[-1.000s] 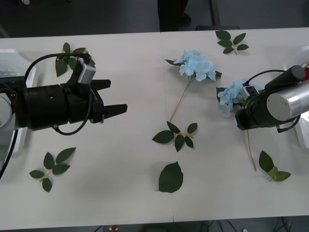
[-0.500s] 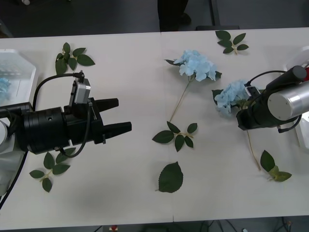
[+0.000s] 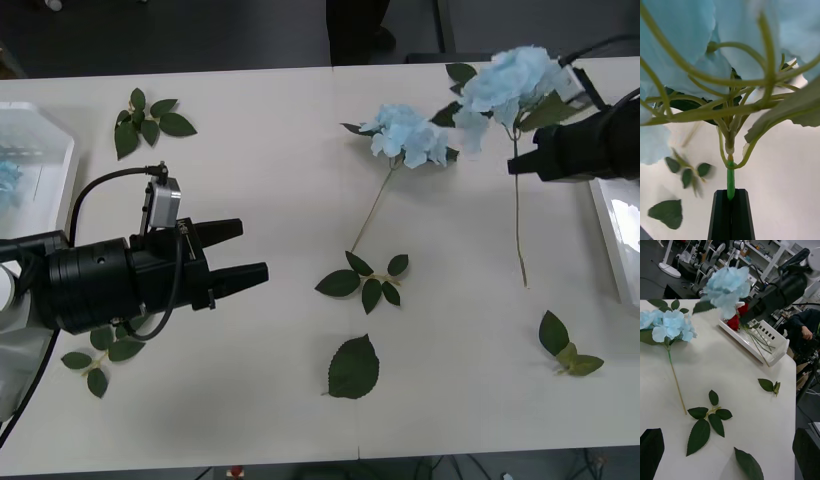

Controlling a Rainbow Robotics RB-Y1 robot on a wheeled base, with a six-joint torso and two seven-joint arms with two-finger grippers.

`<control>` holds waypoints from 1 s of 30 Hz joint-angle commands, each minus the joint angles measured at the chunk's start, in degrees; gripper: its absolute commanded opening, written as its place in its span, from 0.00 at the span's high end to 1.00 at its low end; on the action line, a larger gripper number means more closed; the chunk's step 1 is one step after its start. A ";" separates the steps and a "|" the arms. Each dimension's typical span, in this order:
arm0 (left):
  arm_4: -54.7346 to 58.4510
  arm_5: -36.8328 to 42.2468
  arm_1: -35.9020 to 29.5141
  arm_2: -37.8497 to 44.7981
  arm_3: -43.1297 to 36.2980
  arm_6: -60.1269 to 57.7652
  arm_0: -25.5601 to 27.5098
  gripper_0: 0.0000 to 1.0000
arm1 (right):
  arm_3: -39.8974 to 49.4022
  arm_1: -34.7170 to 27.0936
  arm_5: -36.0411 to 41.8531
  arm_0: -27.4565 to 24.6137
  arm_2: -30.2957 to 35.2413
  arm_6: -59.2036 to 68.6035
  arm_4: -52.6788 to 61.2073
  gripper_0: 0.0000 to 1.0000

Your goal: Place the red flowers into the right box and the blue flowers into the left box. If a person shows an open palm, hand one flower to the person first, then continue sorting.

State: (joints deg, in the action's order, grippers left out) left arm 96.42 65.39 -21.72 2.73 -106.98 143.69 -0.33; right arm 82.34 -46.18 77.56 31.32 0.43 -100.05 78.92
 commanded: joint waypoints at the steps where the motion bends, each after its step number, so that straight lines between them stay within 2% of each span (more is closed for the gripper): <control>1: 1.31 -0.62 1.25 0.88 0.63 4.76 0.15 0.00 | 2.21 1.18 -3.29 4.28 -0.61 -7.09 10.82 1.00; 5: 1.84 -0.88 1.25 0.88 0.72 4.76 -0.11 0.00 | 2.21 3.02 -4.35 5.86 -0.96 -13.07 18.20 1.00; 9: 2.01 -1.14 1.25 0.88 0.80 4.76 -0.38 0.00 | 2.30 4.95 -4.96 7.00 -4.13 -14.47 25.24 1.00; 18: 3.86 -2.20 1.25 -0.62 2.47 4.06 -2.92 0.00 | 3.88 11.81 -6.98 9.20 -8.61 -15.62 27.43 1.00; 26: 8.96 -15.47 1.25 -10.20 2.82 3.53 -5.82 0.00 | 4.23 17.70 -15.51 10.25 -15.11 -15.97 28.75 1.00; 30: 8.96 -20.92 1.25 -14.24 2.91 3.09 -7.49 0.00 | 4.23 18.84 -17.71 10.69 -15.99 -15.88 29.01 1.00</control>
State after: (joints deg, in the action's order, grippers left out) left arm 104.53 47.34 -21.37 -8.38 -103.58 143.71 -4.77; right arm 84.14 -29.20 60.77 38.93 -15.06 -115.18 106.98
